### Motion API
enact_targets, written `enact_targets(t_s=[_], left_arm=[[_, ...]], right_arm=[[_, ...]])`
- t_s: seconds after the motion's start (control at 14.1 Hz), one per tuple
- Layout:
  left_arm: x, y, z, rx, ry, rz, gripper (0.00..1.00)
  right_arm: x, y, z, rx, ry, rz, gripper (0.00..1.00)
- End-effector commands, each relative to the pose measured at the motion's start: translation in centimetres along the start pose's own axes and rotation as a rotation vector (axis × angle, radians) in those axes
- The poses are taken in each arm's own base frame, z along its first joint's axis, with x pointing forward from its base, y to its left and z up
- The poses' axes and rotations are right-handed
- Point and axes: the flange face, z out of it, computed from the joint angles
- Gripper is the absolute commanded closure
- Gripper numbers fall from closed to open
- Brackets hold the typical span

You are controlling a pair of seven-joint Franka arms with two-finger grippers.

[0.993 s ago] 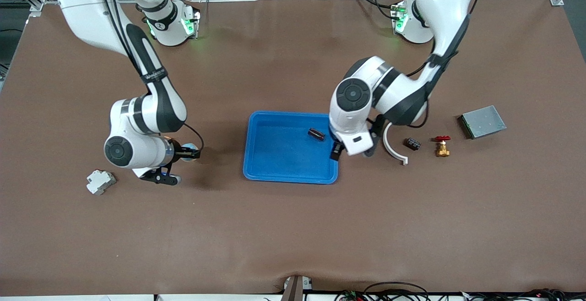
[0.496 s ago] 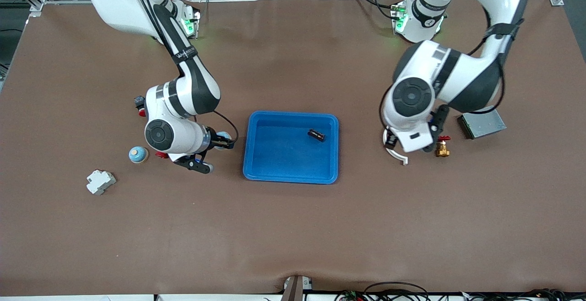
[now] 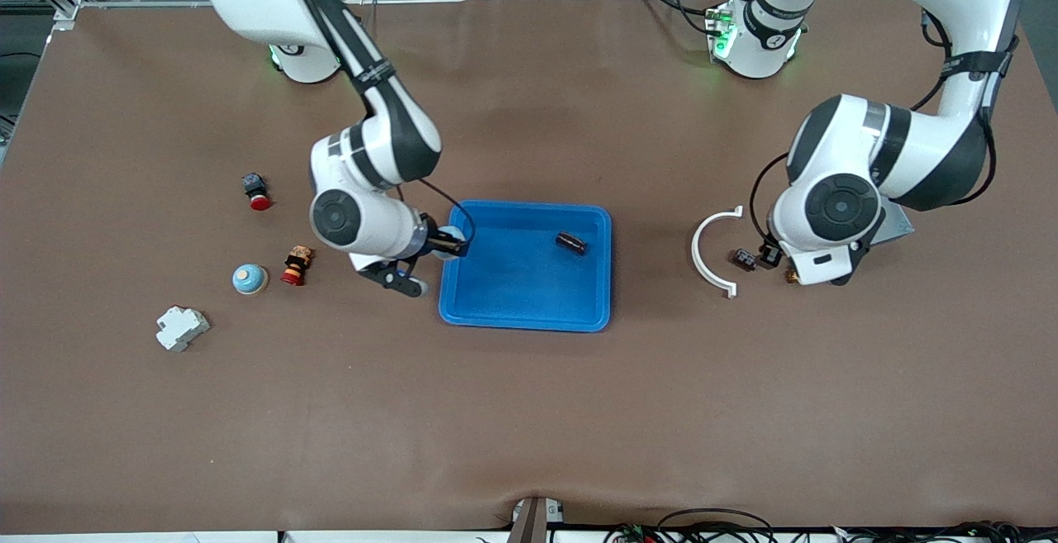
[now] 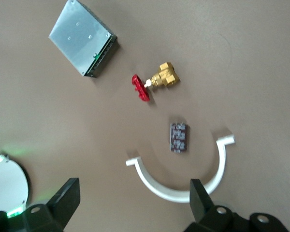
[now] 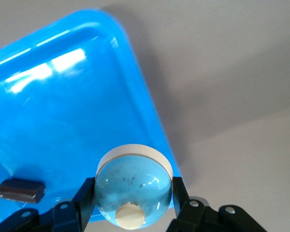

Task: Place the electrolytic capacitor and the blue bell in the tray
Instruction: 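Carry the bell toward the tray while the left gripper returns to the capacitors, then lower the bell into the tray while the left gripper grasps a capacitor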

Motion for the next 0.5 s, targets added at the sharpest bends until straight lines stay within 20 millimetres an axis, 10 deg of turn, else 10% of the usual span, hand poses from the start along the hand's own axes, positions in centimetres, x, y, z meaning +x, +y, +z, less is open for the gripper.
enact_targets(t_s=[0.0, 0.43], left_arm=[[0.2, -1.1, 2.7, -0.030, 0.022, 0.016, 0.00], [2.4, -1.3, 9.9, -0.127, -0.021, 0.007, 0.00]], right_arm=[[-1.1, -1.1, 0.2, 0.012, 0.017, 0.008, 0.79], [-2.1, -2.1, 3.0, -0.004, 0.039, -0.022, 0.78]])
